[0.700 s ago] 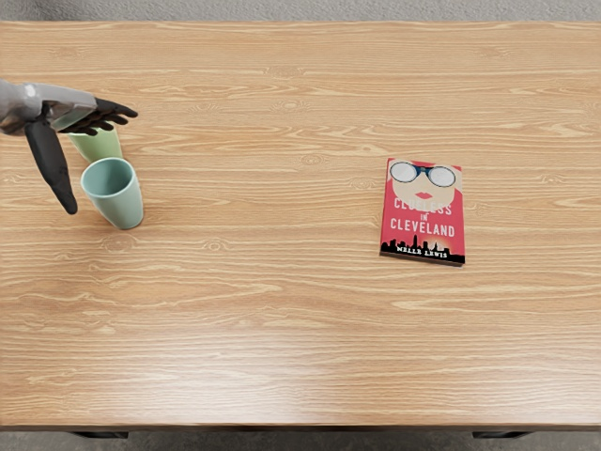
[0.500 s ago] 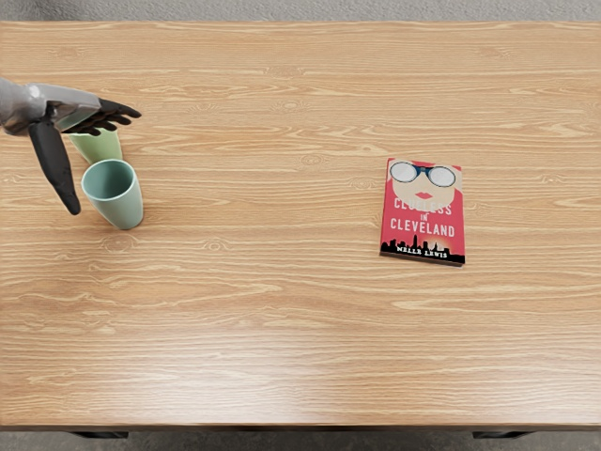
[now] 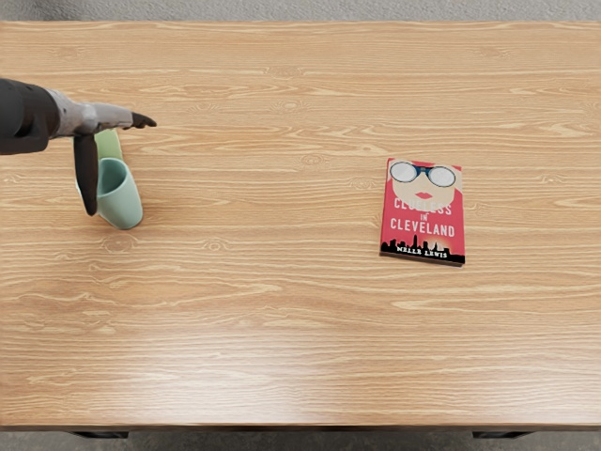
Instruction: Pick up cup and place in cup with left hand
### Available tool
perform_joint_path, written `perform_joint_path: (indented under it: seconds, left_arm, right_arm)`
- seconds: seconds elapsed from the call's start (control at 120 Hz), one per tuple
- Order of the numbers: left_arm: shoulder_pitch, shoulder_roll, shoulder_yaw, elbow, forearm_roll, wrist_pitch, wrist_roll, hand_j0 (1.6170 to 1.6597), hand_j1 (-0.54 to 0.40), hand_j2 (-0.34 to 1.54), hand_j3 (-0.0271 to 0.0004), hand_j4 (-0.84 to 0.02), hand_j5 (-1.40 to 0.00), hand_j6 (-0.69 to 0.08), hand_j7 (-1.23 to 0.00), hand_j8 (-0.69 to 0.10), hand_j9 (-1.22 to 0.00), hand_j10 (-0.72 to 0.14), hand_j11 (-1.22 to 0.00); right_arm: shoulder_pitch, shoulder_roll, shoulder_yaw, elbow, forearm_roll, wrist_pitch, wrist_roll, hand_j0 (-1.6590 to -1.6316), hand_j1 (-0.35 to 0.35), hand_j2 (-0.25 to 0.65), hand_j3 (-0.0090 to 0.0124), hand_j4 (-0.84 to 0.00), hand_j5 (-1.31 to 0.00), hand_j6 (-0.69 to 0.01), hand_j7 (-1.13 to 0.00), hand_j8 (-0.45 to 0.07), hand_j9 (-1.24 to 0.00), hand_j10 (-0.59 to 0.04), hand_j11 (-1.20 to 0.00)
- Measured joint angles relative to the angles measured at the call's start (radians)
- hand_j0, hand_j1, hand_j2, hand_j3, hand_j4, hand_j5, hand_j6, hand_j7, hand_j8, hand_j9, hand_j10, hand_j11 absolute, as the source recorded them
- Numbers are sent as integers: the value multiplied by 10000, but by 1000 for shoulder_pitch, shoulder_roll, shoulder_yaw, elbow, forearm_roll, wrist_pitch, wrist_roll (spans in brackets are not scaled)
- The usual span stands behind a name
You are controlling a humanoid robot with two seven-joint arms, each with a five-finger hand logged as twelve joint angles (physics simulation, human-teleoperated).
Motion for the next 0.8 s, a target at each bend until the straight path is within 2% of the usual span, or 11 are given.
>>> perform_joint_path:
  seconds: [0.267, 0.533, 0.675, 0.8]
  left_arm:
    - [13, -19, 65, 4, 62, 69, 0, 16581, 3352, 35, 0, -164, -162, -178, -160, -173, -158, -157, -156]
    - [36, -26, 79, 9, 86, 99, 0, 16581, 2041, 260, 0, -1268, -1591, -1282, -1588, -1277, -1586, -1260, -1585]
    - [45, -45, 89, 14, 121, 147, 0, 16580, 1446, 362, 0, -1766, -2239, -1780, -2236, -1776, -2234, -1758, -2233]
    - [45, -47, 126, 11, 136, 204, 0, 16580, 1116, 420, 0, -2043, -2598, -2057, -2595, -2052, -2593, -2035, -2592]
  right_arm:
    - [0, 0, 0, 0, 0, 0, 0, -16581, -3101, -65, 0, -326, -422, -326, -422, -325, -422, -325, -422]
    - [0, 0, 0, 0, 0, 0, 1, -16581, -3103, -65, 0, -325, -420, -325, -420, -324, -420, -323, -420]
    - [0, 0, 0, 0, 0, 0, 1, -16581, -3105, -64, 0, -322, -417, -323, -417, -322, -417, -321, -417]
    - [-1, 0, 0, 0, 0, 0, 1, -16581, -3104, -65, 0, -323, -419, -324, -418, -323, -418, -322, -418]
